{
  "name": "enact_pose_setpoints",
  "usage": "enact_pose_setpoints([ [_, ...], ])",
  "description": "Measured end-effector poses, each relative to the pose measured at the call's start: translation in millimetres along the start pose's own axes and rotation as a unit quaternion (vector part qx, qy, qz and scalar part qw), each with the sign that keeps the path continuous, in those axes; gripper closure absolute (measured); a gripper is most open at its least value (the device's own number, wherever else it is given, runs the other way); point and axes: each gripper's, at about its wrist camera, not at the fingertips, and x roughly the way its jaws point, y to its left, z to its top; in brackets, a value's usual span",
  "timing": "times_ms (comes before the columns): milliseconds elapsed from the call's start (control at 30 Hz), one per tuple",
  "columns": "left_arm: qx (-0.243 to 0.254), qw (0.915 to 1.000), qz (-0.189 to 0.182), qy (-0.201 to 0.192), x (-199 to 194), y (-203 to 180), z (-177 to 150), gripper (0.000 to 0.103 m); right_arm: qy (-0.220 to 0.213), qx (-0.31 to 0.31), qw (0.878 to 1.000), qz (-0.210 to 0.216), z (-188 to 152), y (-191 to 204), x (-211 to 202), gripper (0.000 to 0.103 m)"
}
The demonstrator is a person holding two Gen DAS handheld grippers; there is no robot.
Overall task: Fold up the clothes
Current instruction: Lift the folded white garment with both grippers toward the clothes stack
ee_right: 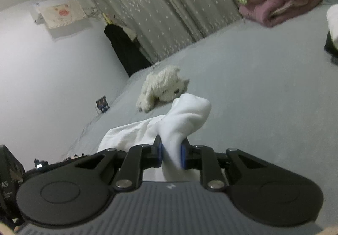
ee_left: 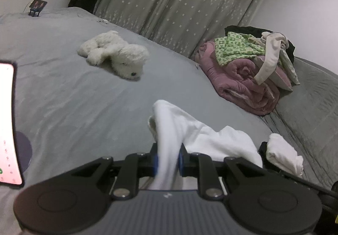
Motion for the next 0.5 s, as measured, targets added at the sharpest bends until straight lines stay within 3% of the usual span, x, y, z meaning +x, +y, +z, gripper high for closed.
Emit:
enact_pose_setpoints([
  [167, 0.005, 0.9999, -0.009, -0.002, 9, -28, 8, 0.085, -0.011, 0.035, 0.999, -0.018, 23, -3, -15, 0.083],
  [300, 0.011, 0.9997, -0.021, -0.003, 22, -54, 14, 0.085, -0.004, -0.008, 0.999, -0.054, 48, 5, -19, 0.084],
  [500, 0.027, 0.9985, -0.047, -0.002, 47, -90, 21, 0.085, -0.023, -0.032, 0.997, -0.063, 74, -18, -32, 0.084],
])
